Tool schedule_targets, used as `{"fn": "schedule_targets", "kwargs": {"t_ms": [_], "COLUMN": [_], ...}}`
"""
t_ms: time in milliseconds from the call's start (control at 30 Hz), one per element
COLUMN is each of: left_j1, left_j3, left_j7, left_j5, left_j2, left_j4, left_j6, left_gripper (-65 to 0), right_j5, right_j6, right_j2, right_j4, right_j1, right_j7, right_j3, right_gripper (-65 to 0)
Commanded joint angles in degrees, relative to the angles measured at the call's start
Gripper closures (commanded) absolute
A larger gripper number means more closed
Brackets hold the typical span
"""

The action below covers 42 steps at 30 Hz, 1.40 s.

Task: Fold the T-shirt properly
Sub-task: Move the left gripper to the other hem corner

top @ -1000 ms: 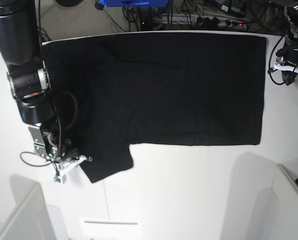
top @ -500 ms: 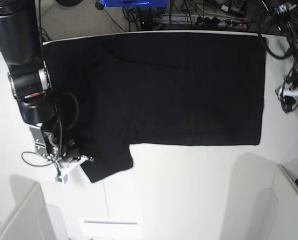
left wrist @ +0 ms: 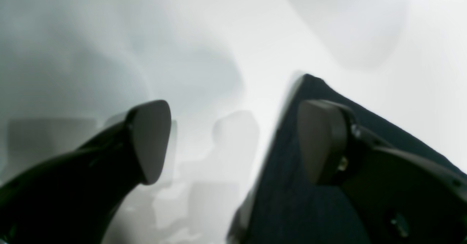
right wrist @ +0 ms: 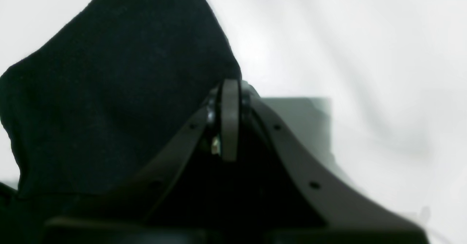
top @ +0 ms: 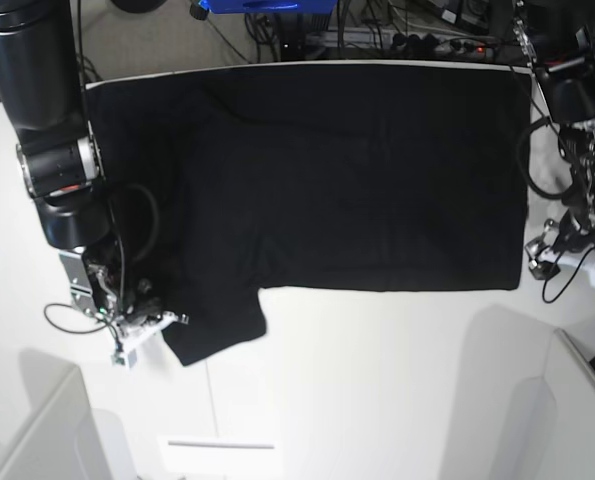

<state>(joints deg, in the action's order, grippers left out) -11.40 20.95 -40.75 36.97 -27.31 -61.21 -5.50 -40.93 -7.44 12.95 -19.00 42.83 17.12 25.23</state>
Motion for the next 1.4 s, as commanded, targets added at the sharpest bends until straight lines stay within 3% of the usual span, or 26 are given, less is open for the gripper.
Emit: {"fn": "schedule_targets", "kwargs": {"t_ms": [0, 333, 567, 600, 667, 900, 1067, 1233, 1367], "left_j1": [-3.0, -17.7, -20.2, -20.2, -20.0, -19.5, -18.3, -13.0, -8.3], "left_j3": [-1.4, -18.4, -23.0, -23.0, -22.9, -23.0, -22.5, -22.3, -15.4], "left_j7": [1.0, 1.3, 1.4, 1.4, 1.4, 1.4, 1.4, 1.5, 1.3], "left_j5": [0.3, 0.3, 0.3, 0.3, 0.3, 0.3, 0.8, 0.8, 0.7], "left_j2": [-1.7, -1.8, -1.5, -1.5, -1.5, -1.5, -1.5, -1.7, -1.5], "left_j4": [1.3, 18.7, 21.6, 21.6, 21.6, 22.0, 20.8, 11.4, 3.8], "left_j6": [-0.2, -0.3, -0.3, -0.3, -0.3, -0.3, -0.3, -0.3, -0.2], "left_gripper": [-52.5, -52.5, -51.8, -50.5, -42.0, -2.1, 0.0, 0.0, 0.0], "right_j5": [0.4, 0.3, 0.3, 0.3, 0.3, 0.3, 0.2, 0.1, 0.3], "right_j6": [0.1, 0.1, 0.1, 0.1, 0.1, 0.1, 0.1, 0.1, 0.1], "right_j2": [0.3, 0.6, 0.7, 0.7, 0.7, 0.7, 0.8, 2.5, 4.6], "right_j4": [-0.1, -0.1, -0.1, -0.1, -0.1, -0.1, -0.1, -3.4, -12.4], "right_j1": [1.1, 1.3, 1.3, 1.3, 1.3, 1.3, 1.1, -0.1, -4.2], "right_j7": [1.8, 1.8, 1.8, 1.8, 1.8, 1.6, 1.6, 1.6, 3.7], "right_j3": [0.0, 0.0, 0.0, 0.0, 0.0, 0.0, 0.0, -0.2, -5.8], "right_gripper": [0.0, 0.0, 0.0, 0.0, 0.0, 0.0, 0.0, 0.0, 0.0]}}
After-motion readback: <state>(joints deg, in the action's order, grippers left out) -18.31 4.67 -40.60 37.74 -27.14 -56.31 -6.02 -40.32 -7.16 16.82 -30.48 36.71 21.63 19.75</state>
